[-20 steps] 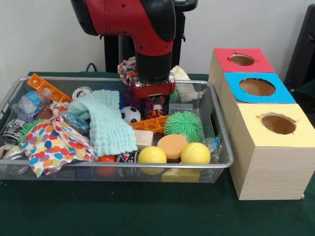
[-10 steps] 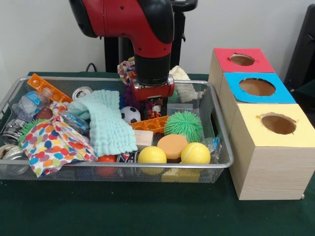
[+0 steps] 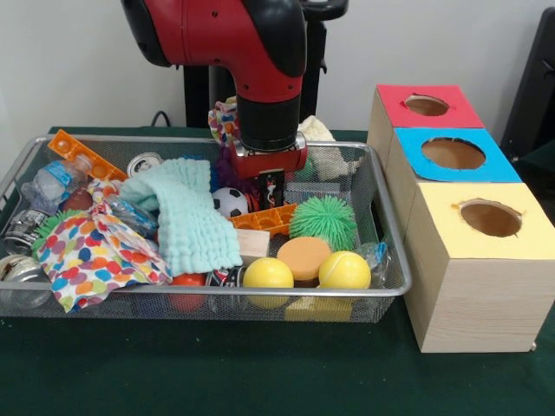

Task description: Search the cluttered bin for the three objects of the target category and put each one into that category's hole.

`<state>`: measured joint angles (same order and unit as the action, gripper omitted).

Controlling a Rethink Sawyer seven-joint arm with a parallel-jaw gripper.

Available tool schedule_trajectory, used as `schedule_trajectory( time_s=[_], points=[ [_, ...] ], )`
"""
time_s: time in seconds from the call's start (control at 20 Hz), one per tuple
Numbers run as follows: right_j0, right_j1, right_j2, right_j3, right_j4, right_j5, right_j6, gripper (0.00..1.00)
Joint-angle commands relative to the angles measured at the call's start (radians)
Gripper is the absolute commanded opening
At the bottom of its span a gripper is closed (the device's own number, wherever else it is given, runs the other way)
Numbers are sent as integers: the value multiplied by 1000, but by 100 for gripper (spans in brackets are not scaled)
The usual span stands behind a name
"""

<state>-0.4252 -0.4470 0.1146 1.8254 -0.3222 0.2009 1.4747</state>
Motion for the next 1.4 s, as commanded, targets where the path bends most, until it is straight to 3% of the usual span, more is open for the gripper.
schedule_trajectory(
  time_s=[0.05,0.35,0.65,0.8,1.15,1.4],
  points=[
    [-38,73,26,-82,-47,79,25,0],
    [-22,-16,39,-37,-11,154,33,0],
    [39,-220,42,52,54,299,75,0],
    [48,-287,51,72,83,370,86,0],
    [92,-353,31,47,97,453,95,0],
    [99,-387,36,79,123,456,120,0]
  ],
)
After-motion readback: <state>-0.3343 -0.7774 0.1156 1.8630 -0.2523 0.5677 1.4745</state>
